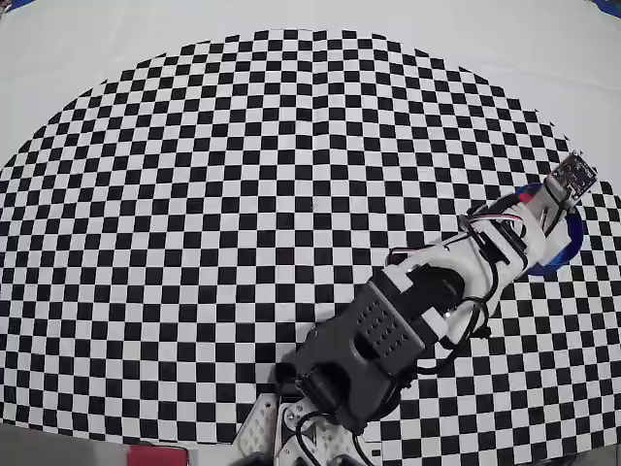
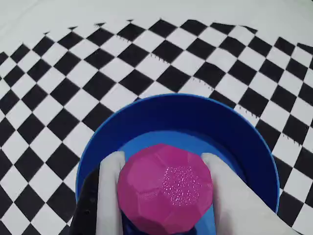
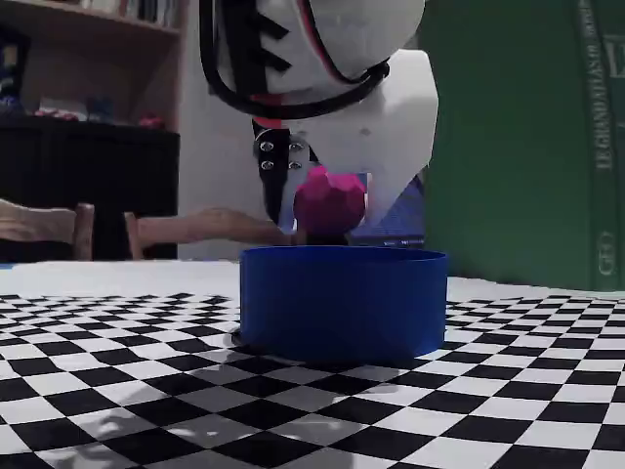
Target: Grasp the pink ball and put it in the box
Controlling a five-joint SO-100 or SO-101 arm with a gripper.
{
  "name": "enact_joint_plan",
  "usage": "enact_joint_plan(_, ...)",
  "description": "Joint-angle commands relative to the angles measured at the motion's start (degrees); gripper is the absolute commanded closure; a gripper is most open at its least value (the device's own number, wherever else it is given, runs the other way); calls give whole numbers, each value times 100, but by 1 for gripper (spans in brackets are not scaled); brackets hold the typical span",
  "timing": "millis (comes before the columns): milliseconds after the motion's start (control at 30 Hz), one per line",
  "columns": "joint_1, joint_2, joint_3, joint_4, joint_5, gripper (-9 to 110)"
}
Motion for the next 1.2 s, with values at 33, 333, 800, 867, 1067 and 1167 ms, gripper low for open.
enact_joint_plan(33,18,35,-422,26,-79,101)
enact_joint_plan(333,18,26,-431,35,-79,101)
enact_joint_plan(800,53,26,-457,0,-79,66)
enact_joint_plan(867,35,35,-466,-9,-79,64)
enact_joint_plan(1067,0,123,-466,-18,-26,63)
enact_joint_plan(1167,-9,272,-466,-18,0,64)
